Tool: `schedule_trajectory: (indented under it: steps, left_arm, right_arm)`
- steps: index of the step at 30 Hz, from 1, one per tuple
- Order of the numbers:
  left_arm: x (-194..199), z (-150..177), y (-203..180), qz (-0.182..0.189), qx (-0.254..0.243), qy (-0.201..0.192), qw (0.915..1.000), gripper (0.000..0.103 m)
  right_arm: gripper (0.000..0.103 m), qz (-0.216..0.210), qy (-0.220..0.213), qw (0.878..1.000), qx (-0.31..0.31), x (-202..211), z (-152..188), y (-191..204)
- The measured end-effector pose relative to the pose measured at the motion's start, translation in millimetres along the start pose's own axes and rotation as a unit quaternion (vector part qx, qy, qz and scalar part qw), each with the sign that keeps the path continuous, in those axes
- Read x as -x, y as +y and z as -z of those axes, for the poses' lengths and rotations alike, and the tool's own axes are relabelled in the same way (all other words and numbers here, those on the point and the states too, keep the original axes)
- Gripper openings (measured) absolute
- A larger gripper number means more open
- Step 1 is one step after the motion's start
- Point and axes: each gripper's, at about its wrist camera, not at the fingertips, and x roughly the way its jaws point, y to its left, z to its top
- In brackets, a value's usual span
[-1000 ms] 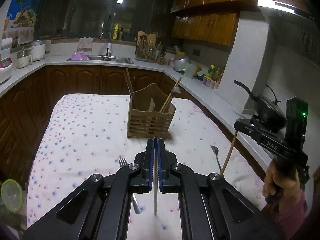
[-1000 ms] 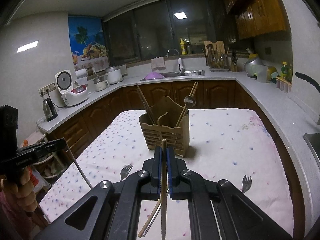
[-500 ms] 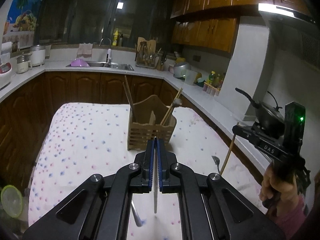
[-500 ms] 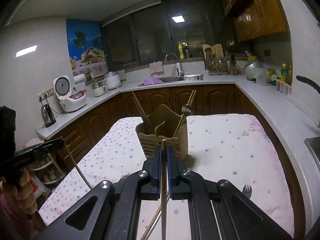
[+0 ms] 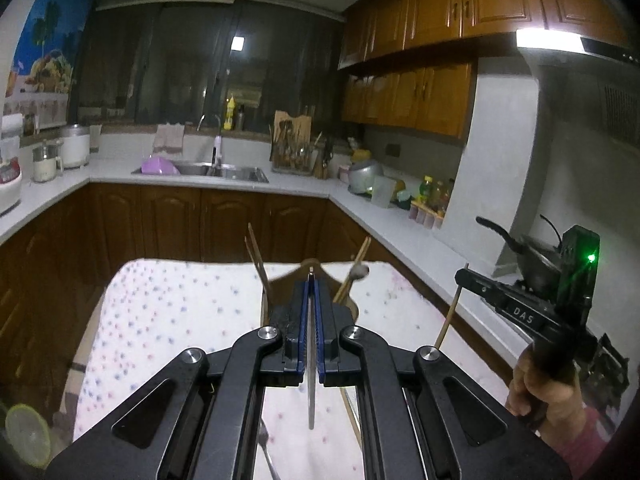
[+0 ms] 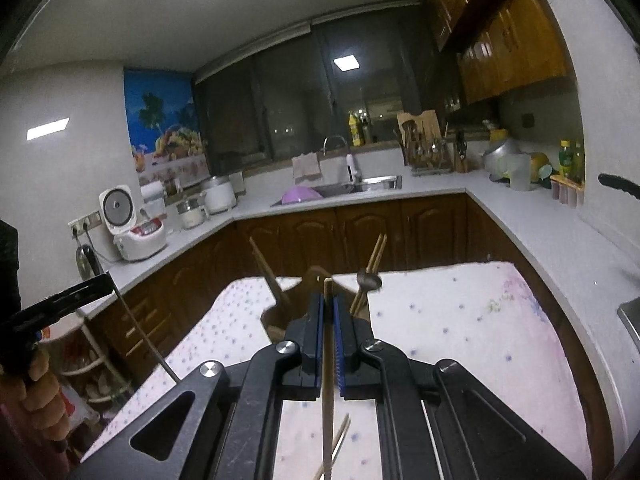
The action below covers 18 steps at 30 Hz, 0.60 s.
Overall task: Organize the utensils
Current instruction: 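Lift both chopsticks and carry them above the wooden holder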
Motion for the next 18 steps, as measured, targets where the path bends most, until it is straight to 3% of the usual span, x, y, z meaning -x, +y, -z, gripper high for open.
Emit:
schedule_trajectory:
  steps: [18]
  left_arm:
    - [-66.5,-81.1,17.8,-0.015,-0.005,-0.051,0.9986,0.002]
  right_arm:
    - [0.005,0.010,-0.085,0.996,-0.014,-62.8,-80.3,-9.1]
